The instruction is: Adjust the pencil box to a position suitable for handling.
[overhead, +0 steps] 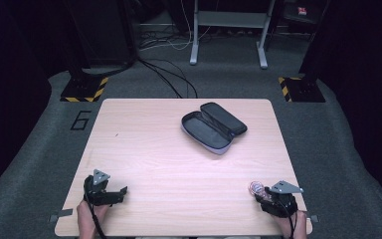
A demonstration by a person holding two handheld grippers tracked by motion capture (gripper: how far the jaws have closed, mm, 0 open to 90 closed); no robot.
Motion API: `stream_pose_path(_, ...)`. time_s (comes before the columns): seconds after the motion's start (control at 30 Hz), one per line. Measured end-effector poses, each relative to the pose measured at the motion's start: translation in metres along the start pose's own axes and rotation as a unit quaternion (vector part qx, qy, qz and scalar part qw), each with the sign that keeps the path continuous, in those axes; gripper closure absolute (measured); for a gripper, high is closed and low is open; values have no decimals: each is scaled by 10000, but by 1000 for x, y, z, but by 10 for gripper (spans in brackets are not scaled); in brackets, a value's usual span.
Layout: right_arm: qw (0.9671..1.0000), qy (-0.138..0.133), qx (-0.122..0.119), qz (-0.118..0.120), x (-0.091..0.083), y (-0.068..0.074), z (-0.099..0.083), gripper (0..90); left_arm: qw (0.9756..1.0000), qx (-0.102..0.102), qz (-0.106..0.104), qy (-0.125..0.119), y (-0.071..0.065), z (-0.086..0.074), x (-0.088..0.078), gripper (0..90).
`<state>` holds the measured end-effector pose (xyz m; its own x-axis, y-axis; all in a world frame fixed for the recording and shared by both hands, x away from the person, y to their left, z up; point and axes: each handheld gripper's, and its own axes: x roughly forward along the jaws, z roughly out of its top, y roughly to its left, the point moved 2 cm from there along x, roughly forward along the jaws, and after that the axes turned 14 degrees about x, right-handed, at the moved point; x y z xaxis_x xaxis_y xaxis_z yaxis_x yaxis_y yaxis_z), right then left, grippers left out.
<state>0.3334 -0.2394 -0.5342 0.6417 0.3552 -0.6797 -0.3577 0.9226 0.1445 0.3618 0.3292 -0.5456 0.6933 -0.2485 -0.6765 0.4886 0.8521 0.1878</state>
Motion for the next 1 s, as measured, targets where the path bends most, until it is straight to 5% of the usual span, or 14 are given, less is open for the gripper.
stream_pose_path(0.47,9996,-277,10,25,-7,6,7,498,10000,6,3,-1,0,0,0,25)
stream_pose_path(1.0,9981,-316,-227,486,5,45,22,498,10000,7,6,-7,0,0,0,26)
